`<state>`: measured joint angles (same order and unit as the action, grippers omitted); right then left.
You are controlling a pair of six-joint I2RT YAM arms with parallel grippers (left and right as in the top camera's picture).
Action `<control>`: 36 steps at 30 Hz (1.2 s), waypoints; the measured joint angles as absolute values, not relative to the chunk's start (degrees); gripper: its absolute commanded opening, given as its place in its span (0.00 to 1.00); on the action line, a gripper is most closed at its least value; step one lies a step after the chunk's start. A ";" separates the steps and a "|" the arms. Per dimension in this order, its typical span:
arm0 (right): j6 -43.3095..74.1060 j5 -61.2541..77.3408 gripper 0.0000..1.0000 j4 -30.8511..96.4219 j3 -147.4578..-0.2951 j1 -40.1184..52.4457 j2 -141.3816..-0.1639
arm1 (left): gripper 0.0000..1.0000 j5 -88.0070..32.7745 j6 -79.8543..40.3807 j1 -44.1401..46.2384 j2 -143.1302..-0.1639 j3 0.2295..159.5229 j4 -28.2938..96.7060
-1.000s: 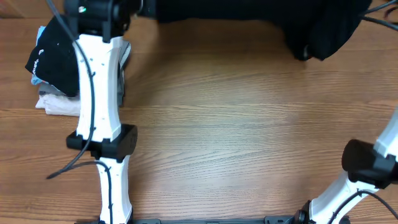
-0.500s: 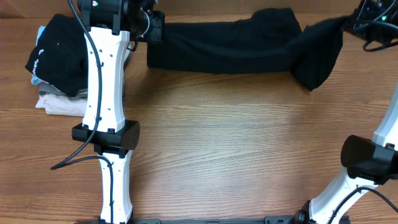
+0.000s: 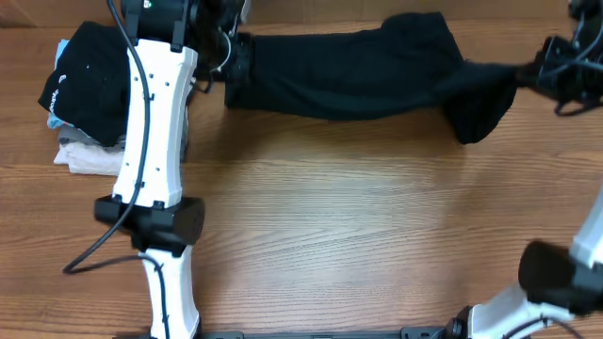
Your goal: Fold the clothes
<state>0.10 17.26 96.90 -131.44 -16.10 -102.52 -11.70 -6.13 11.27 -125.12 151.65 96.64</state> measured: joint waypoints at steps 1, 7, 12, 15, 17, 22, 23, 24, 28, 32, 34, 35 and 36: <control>0.25 16.99 0.04 97.08 -127.63 -16.10 -100.05 | 0.04 -11.38 -6.52 11.27 -123.70 148.66 96.77; 2.00 15.35 0.04 96.97 -109.54 -16.10 -89.49 | 0.04 -10.48 -7.64 12.16 -117.75 130.34 96.82; 6.26 12.93 0.04 96.01 -96.62 -16.10 -83.44 | 0.04 -9.93 -8.16 12.40 -115.33 117.95 96.47; 9.63 10.68 0.04 95.55 -90.89 -16.12 -80.77 | 0.04 -8.32 -9.13 12.40 -113.12 112.33 96.47; 11.20 9.80 0.04 95.48 -88.55 -16.12 -79.77 | 0.04 -7.22 -10.09 12.40 -111.07 109.25 96.71; 14.28 8.12 0.04 95.42 -81.73 -16.12 -78.91 | 0.04 -5.28 -12.88 12.40 -103.98 100.14 94.28; 14.66 7.94 0.04 95.31 -80.73 -16.12 -78.91 | 0.04 -5.26 -13.56 12.40 -102.59 97.67 92.90; 15.00 7.62 0.04 95.02 -79.40 -16.12 -78.91 | 0.04 -5.17 -14.33 12.40 -101.21 94.83 91.81; 15.79 6.57 0.04 93.41 -76.47 -16.14 -78.91 | 0.04 -4.84 -17.10 12.40 -98.28 85.43 86.46; 15.99 5.98 0.04 91.07 -75.61 -16.14 -78.91 | 0.04 -4.84 -18.87 12.40 -98.10 78.46 81.89; 15.88 5.89 0.04 89.54 -75.55 -16.14 -78.91 | 0.04 -4.84 -19.64 12.40 -98.06 75.09 79.44; 15.70 5.76 0.04 88.60 -75.53 -16.14 -78.91 | 0.04 -4.84 -19.88 12.40 -98.06 73.67 78.30; 15.64 5.72 0.04 87.57 -75.48 -16.14 -78.91 | 0.04 -4.84 -20.32 12.40 -98.06 72.34 76.97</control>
<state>15.64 5.72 87.57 -75.48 -16.14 -78.91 -4.84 -20.32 12.40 -98.06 72.34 76.97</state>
